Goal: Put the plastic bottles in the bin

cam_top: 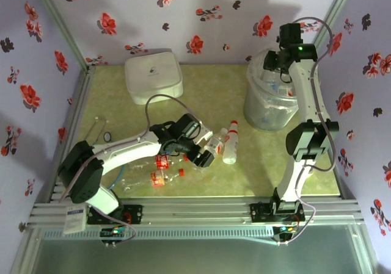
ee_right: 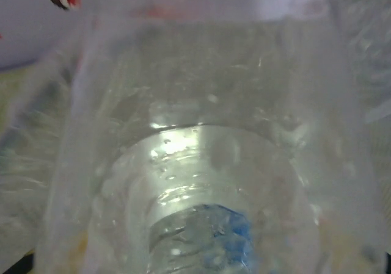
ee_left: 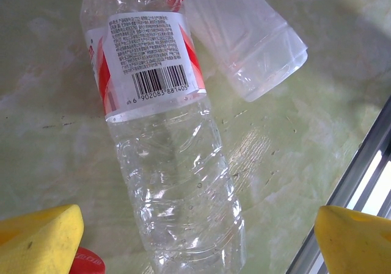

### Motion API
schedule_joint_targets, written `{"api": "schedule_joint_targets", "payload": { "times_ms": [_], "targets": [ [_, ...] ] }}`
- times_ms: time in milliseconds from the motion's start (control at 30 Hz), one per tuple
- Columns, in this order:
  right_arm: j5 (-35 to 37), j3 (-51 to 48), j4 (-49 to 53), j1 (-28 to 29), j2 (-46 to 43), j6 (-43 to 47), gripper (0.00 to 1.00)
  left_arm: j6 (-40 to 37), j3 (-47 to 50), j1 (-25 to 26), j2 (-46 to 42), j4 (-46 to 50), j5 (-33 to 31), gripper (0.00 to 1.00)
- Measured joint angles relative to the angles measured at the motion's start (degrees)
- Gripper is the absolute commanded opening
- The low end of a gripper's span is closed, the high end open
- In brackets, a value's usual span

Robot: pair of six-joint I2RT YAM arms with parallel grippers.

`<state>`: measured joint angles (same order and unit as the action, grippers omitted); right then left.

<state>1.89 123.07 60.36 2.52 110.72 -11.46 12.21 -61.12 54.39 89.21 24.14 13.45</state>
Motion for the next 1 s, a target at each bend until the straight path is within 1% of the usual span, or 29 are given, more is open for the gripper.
{"api": "schedule_joint_targets", "payload": {
  "times_ms": [67,300,500,667,733,867,1000],
  "targets": [
    [-1.6,-1.6,0.9,-0.6,0.0,-0.6,0.28,-0.2,0.0,0.0,0.2,0.1,0.0,0.97],
    [-6.8,-6.9,1.2,-1.8,1.8,-1.2,0.38,-0.7,-0.7,0.0,1.0,1.2,0.0,0.98],
    [-8.0,-8.8,-0.3,-2.2,2.1,-1.8,0.68,-0.6,-1.9,0.0,1.7,1.2,0.0,0.97],
    [-7.2,-8.5,2.2,-2.2,2.0,-1.6,0.82,-0.6,-2.0,0.0,2.2,1.3,0.0,0.98],
    [-6.4,-7.6,3.7,-2.2,2.0,-1.3,0.84,-0.6,-2.1,0.0,2.3,1.2,0.0,0.98],
    [-4.5,-3.7,6.3,-2.7,1.4,-0.9,0.84,-0.6,-2.1,0.1,2.3,1.3,0.0,0.98],
    [-2.9,-1.6,8.1,-3.4,-1.4,-0.5,0.79,-0.6,-2.1,0.2,2.3,1.2,0.0,0.98]
  ]
}}
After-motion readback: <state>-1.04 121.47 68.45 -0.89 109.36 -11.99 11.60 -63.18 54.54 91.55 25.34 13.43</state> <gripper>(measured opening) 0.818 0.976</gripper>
